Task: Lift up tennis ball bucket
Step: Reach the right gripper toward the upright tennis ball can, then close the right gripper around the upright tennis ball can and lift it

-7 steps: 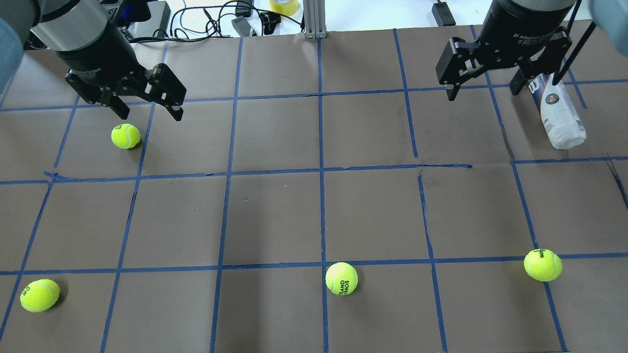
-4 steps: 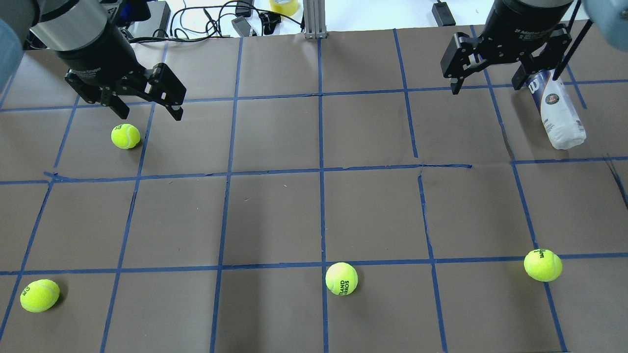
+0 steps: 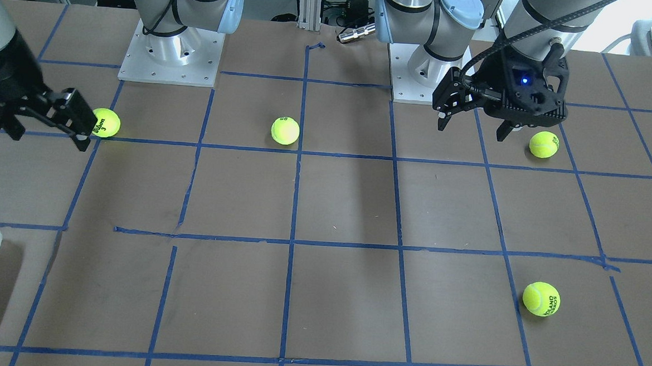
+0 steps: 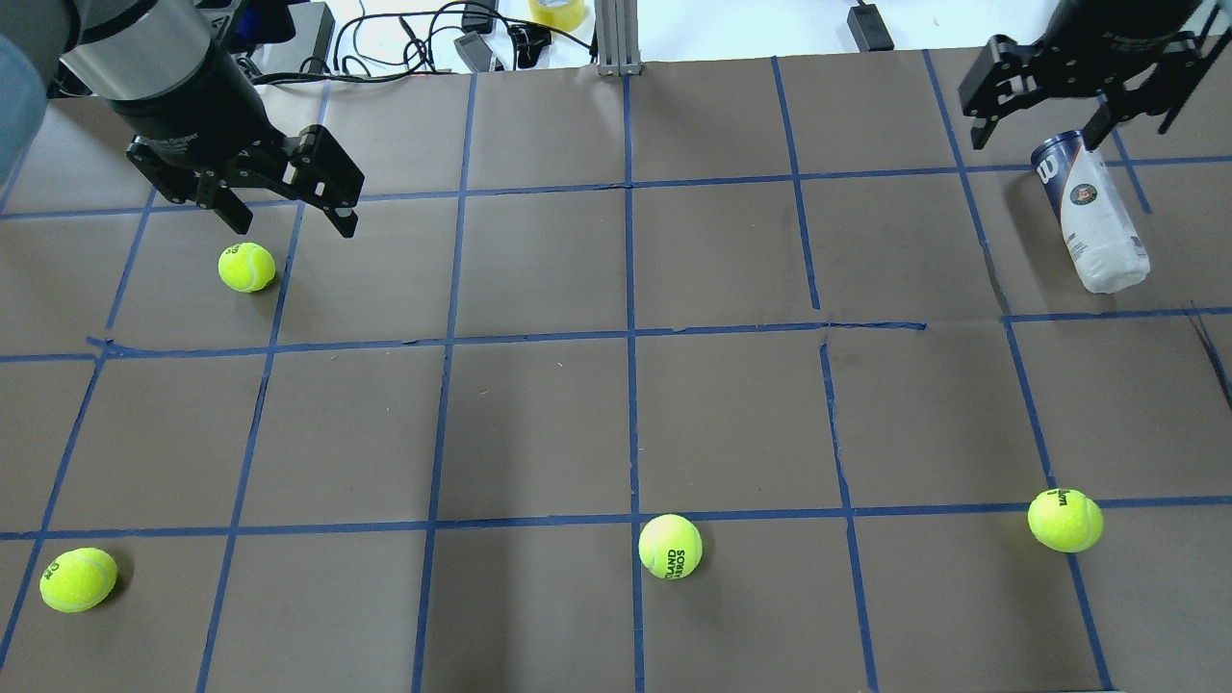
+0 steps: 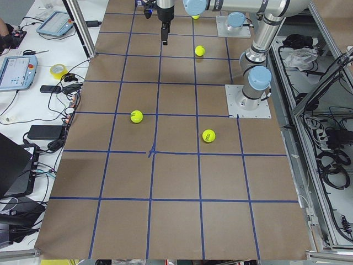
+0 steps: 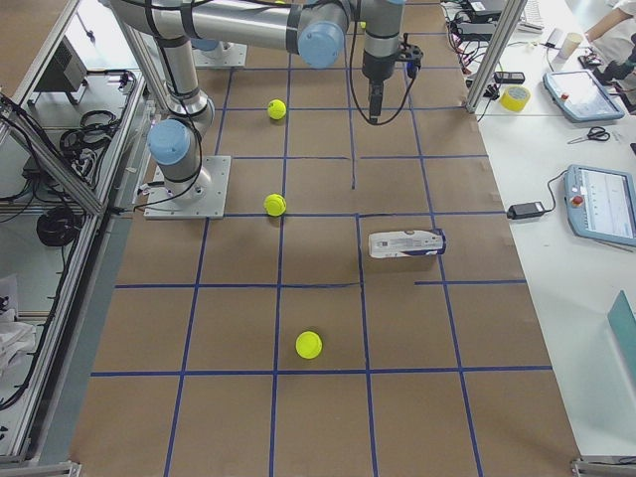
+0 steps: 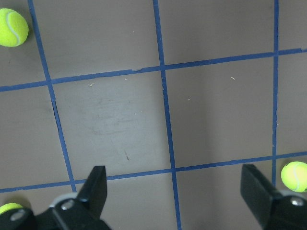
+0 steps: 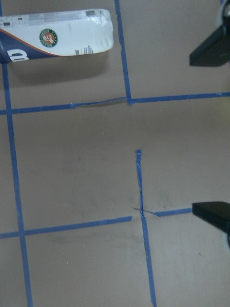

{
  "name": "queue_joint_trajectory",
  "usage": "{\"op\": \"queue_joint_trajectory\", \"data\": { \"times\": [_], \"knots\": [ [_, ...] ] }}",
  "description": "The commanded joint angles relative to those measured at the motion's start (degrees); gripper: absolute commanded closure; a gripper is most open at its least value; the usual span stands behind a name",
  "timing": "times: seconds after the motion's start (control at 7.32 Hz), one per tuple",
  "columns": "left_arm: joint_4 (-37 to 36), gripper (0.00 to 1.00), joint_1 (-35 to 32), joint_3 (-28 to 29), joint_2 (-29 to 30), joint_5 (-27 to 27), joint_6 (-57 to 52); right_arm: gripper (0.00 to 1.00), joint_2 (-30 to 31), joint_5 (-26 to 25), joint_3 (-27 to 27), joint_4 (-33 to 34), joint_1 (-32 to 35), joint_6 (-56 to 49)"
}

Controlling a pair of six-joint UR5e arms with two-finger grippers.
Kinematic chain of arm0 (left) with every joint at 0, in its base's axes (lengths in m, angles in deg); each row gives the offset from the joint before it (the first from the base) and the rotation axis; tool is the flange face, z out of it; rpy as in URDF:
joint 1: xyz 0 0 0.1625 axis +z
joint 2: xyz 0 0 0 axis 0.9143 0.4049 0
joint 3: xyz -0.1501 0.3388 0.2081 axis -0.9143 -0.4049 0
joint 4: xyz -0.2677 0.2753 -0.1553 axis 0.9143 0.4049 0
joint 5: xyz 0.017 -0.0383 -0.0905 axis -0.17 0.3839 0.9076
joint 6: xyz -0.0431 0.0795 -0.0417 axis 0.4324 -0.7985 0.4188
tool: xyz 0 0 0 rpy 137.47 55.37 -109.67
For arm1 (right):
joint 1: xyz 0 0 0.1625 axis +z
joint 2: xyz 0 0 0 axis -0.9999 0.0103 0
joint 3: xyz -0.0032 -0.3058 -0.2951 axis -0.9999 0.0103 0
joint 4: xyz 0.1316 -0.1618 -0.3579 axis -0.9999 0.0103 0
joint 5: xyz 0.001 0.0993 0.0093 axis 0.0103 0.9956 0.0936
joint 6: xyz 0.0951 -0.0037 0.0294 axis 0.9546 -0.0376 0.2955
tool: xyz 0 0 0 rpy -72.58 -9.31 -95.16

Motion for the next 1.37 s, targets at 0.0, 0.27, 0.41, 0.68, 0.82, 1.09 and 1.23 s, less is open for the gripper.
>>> {"op": "queue_joint_trajectory", "data": {
  "times": [0.0,0.27,0.41,0.68,0.82,1.09,1.23],
  "knots": [
    [0.05,0.00,0.02,-0.02,-0.04,-0.07,-0.01,0.00,-9.86,0.11,0.52,10.75,-7.62,-8.01],
    [0.05,0.00,0.02,-0.02,-0.04,-0.24,-0.10,0.00,-16.31,-0.24,2.53,15.89,-9.31,-13.21],
    [0.05,0.00,0.02,-0.02,0.05,-0.25,-0.10,0.00,-19.03,0.02,4.37,16.86,-11.23,-17.76],
    [0.05,0.00,0.02,-0.02,0.05,-0.25,-0.10,0.00,-24.31,0.55,5.00,20.79,-12.83,-22.28],
    [0.05,0.00,0.02,-0.02,0.05,-0.25,-0.01,0.00,-26.42,0.73,4.48,20.91,-13.36,-25.95],
    [0.05,0.00,0.02,-0.11,0.05,-0.25,-0.10,0.00,-27.15,2.31,4.74,21.00,-13.80,-27.66],
    [0.05,0.00,0.02,-0.03,0.05,-0.25,-0.10,0.00,-27.76,2.40,4.74,21.35,-13.80,-27.65]
  ]
}}
